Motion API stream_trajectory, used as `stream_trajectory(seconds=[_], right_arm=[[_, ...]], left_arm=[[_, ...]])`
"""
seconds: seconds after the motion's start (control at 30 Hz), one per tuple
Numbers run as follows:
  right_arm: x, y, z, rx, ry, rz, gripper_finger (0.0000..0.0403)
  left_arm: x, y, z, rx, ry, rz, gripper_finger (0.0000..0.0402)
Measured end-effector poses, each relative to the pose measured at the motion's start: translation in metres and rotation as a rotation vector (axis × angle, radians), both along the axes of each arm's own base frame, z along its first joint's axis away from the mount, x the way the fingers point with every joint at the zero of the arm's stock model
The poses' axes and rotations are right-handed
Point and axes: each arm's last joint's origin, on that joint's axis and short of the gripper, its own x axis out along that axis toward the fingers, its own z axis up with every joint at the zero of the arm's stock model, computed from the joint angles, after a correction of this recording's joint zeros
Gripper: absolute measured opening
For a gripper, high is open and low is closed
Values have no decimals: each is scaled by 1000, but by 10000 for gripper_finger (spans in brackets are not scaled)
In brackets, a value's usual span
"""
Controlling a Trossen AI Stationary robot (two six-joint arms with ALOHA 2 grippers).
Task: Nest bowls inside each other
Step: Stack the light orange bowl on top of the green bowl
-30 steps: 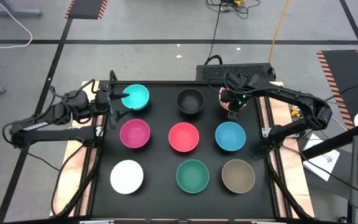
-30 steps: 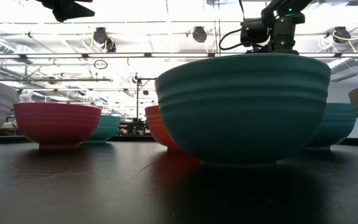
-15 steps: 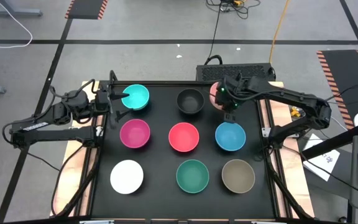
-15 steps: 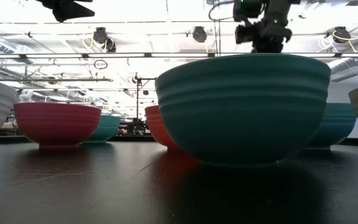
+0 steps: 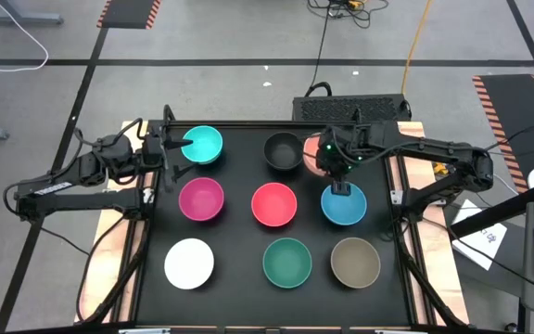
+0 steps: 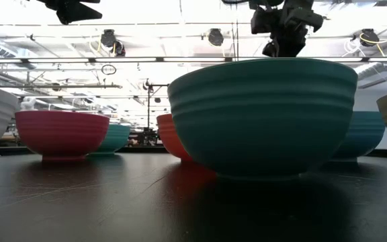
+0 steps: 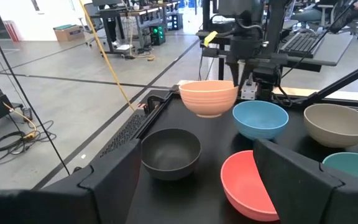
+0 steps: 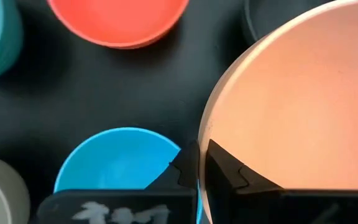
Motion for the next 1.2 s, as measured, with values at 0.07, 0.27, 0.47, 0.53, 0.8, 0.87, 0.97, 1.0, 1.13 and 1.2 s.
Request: stream_trajectory(seconds=[0.07,0.27,0.47,0.53,0.8,0.87,0.97,1.0,1.13,1.2], right_arm=[[2,5,0,0,-4,16,0],[6,13,1,10,-29,12,0],[11,20,14,70,-73,-6,0],[10,21,20,73,-74,-7,0],[23,19,31,93,-38,-41,0],[31,20,27,93,-17,-28,0],[43,27,22,92,1,11,0],[46,29,22,92,3,21,0],[54,38,28,61,8,45,0],[54,42,35,61,-3,58,0]], left_arm=[[0,0,0,0,0,0,314],[0,0,0,0,-1,0,314],[0,0,0,1,-1,0,314],[0,0,0,1,-2,0,314],[0,0,0,2,-1,-1,314],[0,0,0,3,-1,0,314],[0,0,0,2,0,0,314],[0,0,0,2,-1,0,314],[0,0,0,2,1,-1,314],[0,0,0,-1,4,-1,314]])
